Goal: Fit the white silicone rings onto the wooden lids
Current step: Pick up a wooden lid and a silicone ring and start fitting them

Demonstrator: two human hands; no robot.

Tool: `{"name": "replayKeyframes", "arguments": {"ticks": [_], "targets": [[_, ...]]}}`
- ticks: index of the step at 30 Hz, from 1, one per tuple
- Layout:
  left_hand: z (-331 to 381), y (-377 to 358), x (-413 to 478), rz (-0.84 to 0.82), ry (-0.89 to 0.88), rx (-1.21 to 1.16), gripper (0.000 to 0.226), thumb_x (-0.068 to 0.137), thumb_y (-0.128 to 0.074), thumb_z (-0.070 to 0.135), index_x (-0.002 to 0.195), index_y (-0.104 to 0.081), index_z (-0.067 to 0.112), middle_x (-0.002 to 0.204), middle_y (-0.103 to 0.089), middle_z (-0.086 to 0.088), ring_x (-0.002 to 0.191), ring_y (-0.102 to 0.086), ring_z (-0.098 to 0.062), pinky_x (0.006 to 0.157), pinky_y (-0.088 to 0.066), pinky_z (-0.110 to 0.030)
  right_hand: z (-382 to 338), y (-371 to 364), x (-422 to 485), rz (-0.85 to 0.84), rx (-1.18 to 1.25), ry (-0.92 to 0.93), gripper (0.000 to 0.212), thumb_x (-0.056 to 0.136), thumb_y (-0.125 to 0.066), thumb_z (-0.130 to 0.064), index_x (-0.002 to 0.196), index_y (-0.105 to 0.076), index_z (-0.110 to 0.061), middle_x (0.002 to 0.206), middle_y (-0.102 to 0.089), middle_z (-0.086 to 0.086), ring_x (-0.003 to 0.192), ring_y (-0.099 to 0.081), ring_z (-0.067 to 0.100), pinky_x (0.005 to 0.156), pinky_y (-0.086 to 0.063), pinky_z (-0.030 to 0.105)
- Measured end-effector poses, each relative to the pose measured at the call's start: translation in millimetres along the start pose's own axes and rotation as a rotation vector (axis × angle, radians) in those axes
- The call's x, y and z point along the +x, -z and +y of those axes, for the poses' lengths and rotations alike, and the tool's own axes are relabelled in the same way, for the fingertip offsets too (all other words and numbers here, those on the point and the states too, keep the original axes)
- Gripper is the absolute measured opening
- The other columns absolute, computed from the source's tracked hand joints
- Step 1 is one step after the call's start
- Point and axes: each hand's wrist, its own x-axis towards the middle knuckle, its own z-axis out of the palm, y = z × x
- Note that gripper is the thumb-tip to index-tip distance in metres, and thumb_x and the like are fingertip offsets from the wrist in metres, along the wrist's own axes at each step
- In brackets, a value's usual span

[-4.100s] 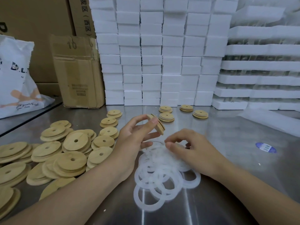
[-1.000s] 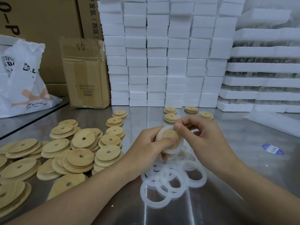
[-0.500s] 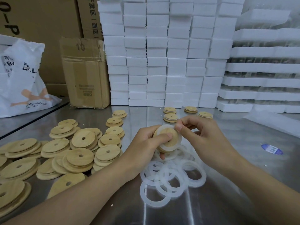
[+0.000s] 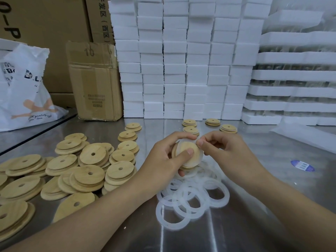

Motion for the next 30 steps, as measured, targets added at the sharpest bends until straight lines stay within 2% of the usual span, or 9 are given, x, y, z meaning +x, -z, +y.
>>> {"name": "replayKeyframes", "arguments": {"ticks": [3,6,10,14,17,22,25,28,30], "targets": [[0.6,-0.2,-0.9,0.003,-0.012,-0.013,0.026,0.104,-0.069,0.016,0.122,-0.072,0.035,0.105,-0.075,0.000,0.094,-0.072,-0.026,0.068,-0.062,-0.033,-2.8,-0.6,-1.3,0.009,0.018,-0.033,0.022,0.100,-0.071,-0.028,0.084,-0.077,-0.015,0.077,-0.073,0.003,0.070,-0.060,0.005,0.067,-0.048,0.014],[2.4,0.6,-1.6,0.022,-0.022,-0.055,0.025,0.104,-0.069,0.015,0.121,-0.071,0.035,0.096,-0.078,0.002,0.084,-0.075,-0.020,0.068,-0.063,-0.031,-3.3,-0.7,-2.2,-0.006,-0.003,-0.071,0.025,0.100,-0.069,-0.033,0.085,-0.076,-0.014,0.084,-0.071,0.014,0.071,-0.058,0.013,0.067,-0.046,0.019],[2.6,0.0,-2.3,0.051,-0.007,-0.063,0.026,0.102,-0.073,0.015,0.119,-0.067,0.033,0.098,-0.081,-0.007,0.081,-0.080,-0.030,0.072,-0.067,-0.040,-3.7,-3.0,-3.7,-0.051,0.023,-0.085,0.015,0.100,-0.071,-0.025,0.092,-0.074,-0.012,0.088,-0.075,0.009,0.079,-0.066,0.014,0.077,-0.051,0.023],[4.4,-1.3,-3.2,0.051,-0.006,-0.058,0.028,0.101,-0.075,0.016,0.118,-0.064,0.035,0.101,-0.081,-0.007,0.082,-0.081,-0.027,0.069,-0.064,-0.027,-4.6,-2.4,-3.9,-0.046,0.072,-0.073,0.012,0.100,-0.070,-0.019,0.093,-0.071,-0.009,0.088,-0.077,0.005,0.080,-0.071,0.007,0.069,-0.050,0.011],[3.7,-1.0,-2.9,0.061,-0.015,-0.002,0.028,0.101,-0.075,0.020,0.118,-0.063,0.040,0.096,-0.082,-0.004,0.081,-0.080,-0.022,0.069,-0.061,-0.024,-6.3,-1.8,-4.2,-0.038,0.097,-0.073,0.011,0.100,-0.070,-0.016,0.093,-0.072,-0.008,0.086,-0.078,0.003,0.080,-0.073,0.008,0.069,-0.050,0.010],[3.9,-0.5,-3.0,0.053,0.006,-0.006,0.028,0.101,-0.075,0.019,0.120,-0.062,0.034,0.091,-0.082,-0.005,0.075,-0.076,-0.013,0.064,-0.053,-0.016,-7.9,-2.3,-4.1,-0.018,0.096,-0.103,0.011,0.100,-0.069,-0.015,0.093,-0.074,-0.008,0.088,-0.079,0.005,0.081,-0.073,0.010,0.069,-0.050,0.011],[2.8,1.0,-1.5,0.070,0.020,-0.018,0.028,0.099,-0.077,0.018,0.119,-0.064,0.032,0.092,-0.083,-0.004,0.077,-0.077,-0.015,0.067,-0.056,-0.019,-6.2,-2.2,-3.4,-0.019,0.090,-0.123,0.012,0.100,-0.069,-0.016,0.093,-0.074,-0.007,0.089,-0.079,0.006,0.082,-0.073,0.011,0.068,-0.049,0.009],[2.6,1.6,-0.5,0.087,0.019,-0.037,0.027,0.097,-0.079,0.017,0.117,-0.066,0.031,0.094,-0.083,-0.005,0.083,-0.080,-0.024,0.075,-0.064,-0.037,-6.0,-2.7,-4.0,-0.024,0.100,-0.135,0.014,0.100,-0.069,-0.017,0.094,-0.074,-0.006,0.090,-0.080,0.008,0.087,-0.075,0.019,0.069,-0.050,0.011],[1.8,0.9,-0.2,0.099,0.028,-0.055,0.027,0.096,-0.079,0.015,0.117,-0.067,0.028,0.095,-0.083,-0.005,0.087,-0.080,-0.027,0.081,-0.064,-0.040,-6.1,-2.4,-4.1,-0.030,0.088,-0.158,0.014,0.101,-0.069,-0.018,0.095,-0.074,-0.007,0.091,-0.080,0.007,0.093,-0.074,0.024,0.074,-0.053,0.018]]}}
